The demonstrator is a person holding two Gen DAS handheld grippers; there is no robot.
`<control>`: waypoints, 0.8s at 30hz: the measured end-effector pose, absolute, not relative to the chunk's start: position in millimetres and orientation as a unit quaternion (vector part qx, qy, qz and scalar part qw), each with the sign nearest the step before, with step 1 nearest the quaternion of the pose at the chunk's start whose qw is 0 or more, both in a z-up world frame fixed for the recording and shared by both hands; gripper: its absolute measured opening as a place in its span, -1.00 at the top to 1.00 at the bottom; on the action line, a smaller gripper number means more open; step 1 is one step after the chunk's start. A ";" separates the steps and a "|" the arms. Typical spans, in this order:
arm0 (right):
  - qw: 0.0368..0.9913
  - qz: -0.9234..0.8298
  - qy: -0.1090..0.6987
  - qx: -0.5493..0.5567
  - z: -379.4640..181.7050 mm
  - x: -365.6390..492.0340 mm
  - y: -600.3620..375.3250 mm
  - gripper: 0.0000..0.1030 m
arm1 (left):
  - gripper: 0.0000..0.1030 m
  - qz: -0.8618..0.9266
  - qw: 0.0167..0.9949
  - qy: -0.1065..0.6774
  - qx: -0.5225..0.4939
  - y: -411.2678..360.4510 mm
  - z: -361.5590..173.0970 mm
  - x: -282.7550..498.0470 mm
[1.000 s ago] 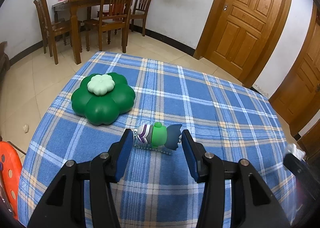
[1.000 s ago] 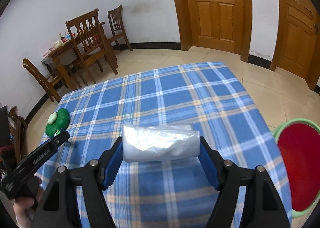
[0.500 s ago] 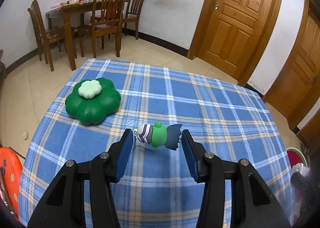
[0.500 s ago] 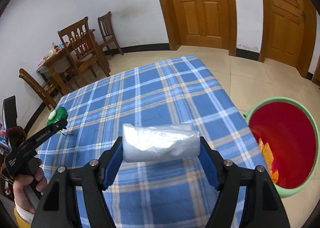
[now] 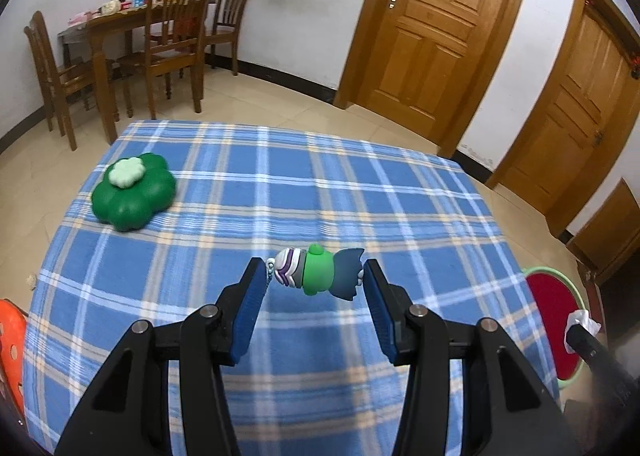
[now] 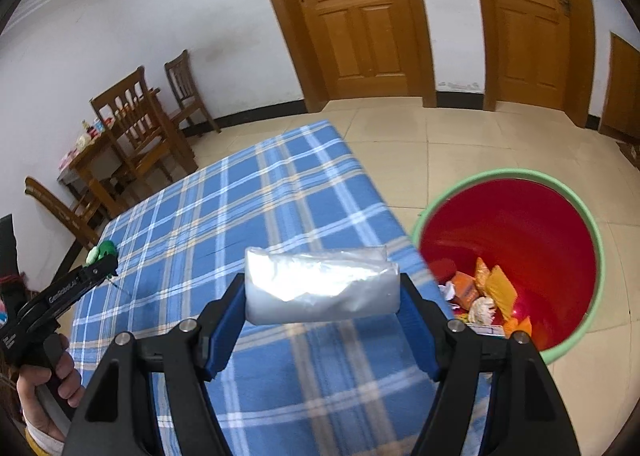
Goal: Collect trash
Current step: 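Carry the figure toy and foam bag over the red bin with both grippers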
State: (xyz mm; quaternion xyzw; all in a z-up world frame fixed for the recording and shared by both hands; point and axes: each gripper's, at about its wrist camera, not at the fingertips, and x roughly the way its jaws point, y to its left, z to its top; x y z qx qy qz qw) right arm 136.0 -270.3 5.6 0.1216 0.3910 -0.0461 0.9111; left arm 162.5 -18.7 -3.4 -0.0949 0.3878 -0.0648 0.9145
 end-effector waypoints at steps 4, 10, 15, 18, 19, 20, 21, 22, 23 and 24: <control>0.912 -0.060 0.383 0.133 8.4 125.8 -285.7 -0.43 | 0.02 -0.080 0.912 0.392 -0.089 -34.8 -0.6 157.3; 0.913 -0.074 0.371 0.153 11.6 112.8 -307.6 -0.43 | 0.02 -0.102 0.909 0.397 -0.078 -59.8 4.5 150.1; 0.912 -0.085 0.364 0.166 12.4 103.5 -323.9 -0.43 | 0.02 -0.117 0.908 0.398 -0.067 -77.9 7.4 142.0; 0.912 -0.093 0.361 0.173 12.5 98.2 -334.1 -0.43 | 0.02 -0.129 0.906 0.399 -0.063 -88.4 8.2 140.2; 0.912 -0.096 0.359 0.176 12.7 96.4 -337.8 -0.43 | 0.02 -0.133 0.905 0.400 -0.062 -92.8 8.4 139.2; 0.911 -0.100 0.357 0.179 13.0 94.7 -342.0 -0.43 | 0.02 -0.139 0.904 0.401 -0.062 -97.0 8.5 138.4; 0.911 -0.103 0.355 0.181 12.3 92.3 -346.3 -0.43 | 0.02 -0.144 0.903 0.401 -0.060 -101.6 8.6 137.5; 0.911 -0.108 0.354 0.184 12.2 90.2 -351.0 -0.43 | 0.02 -0.148 0.902 0.401 -0.057 -105.3 8.8 137.0; 0.910 -0.111 0.353 0.186 12.4 88.7 -353.9 -0.43 | 0.02 -0.152 0.901 0.402 -0.054 -109.8 9.1 136.3; 0.910 -0.114 0.352 0.187 12.4 87.1 -356.7 -0.43 | 0.02 -0.157 0.901 0.402 -0.051 -115.0 9.1 135.3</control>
